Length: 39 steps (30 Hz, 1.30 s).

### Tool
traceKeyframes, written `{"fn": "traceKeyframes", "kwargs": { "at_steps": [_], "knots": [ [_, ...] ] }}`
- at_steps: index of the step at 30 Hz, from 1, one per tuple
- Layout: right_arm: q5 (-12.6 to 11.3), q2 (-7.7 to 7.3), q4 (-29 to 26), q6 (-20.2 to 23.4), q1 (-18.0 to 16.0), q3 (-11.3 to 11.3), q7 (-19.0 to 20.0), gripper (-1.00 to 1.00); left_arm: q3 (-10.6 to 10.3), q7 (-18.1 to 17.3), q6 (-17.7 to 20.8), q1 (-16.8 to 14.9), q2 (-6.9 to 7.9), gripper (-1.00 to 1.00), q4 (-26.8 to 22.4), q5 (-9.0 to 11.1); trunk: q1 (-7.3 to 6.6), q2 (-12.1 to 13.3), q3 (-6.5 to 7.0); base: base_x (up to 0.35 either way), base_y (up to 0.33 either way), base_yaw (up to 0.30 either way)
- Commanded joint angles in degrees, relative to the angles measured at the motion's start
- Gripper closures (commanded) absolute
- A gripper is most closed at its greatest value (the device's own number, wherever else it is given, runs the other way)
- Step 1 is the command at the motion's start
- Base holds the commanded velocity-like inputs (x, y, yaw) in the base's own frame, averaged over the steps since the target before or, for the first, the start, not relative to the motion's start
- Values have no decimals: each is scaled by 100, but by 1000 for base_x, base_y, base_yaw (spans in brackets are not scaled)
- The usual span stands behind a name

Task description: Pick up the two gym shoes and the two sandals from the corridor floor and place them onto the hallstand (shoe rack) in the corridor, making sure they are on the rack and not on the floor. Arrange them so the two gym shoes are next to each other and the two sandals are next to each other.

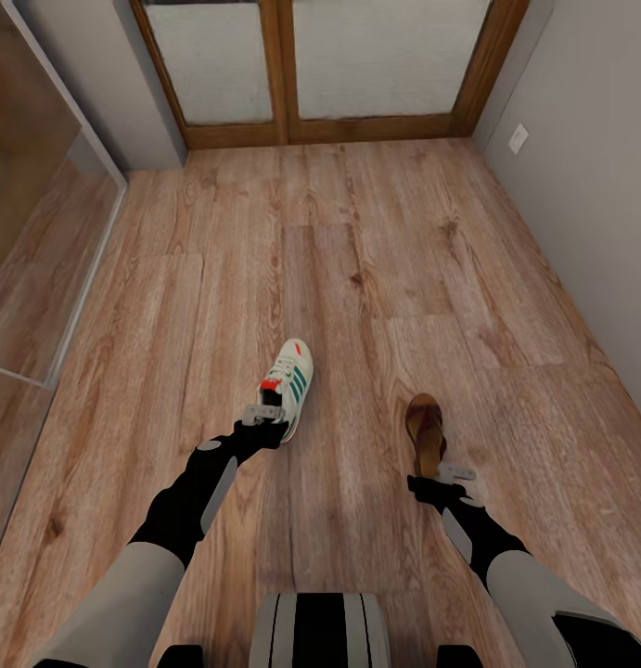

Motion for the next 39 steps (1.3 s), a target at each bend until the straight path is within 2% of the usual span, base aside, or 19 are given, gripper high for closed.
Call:
{"fn": "traceKeyframes", "kwargs": {
  "at_steps": [1,13,14,39],
  "knots": [
    [-24,0,-9,23,0,-7,-3,-100,2,-7,38,-1,0,100,-7,40,0,-1,-3,67,0,0],
    [-24,-2,-9,23,0,-7,-3,-100,2,-7,37,-1,0,100,-7,40,0,-1,-3,31,0,0],
    [-24,-2,-9,23,0,-7,-3,100,2,-7,37,-1,0,100,-7,40,0,-1,-3,41,0,0],
    [-24,-2,-9,32,0,-7,5,100,-7,-7,45,-1,0,100,-16,40,0,-1,-3,2,0,0]
  ]
}}
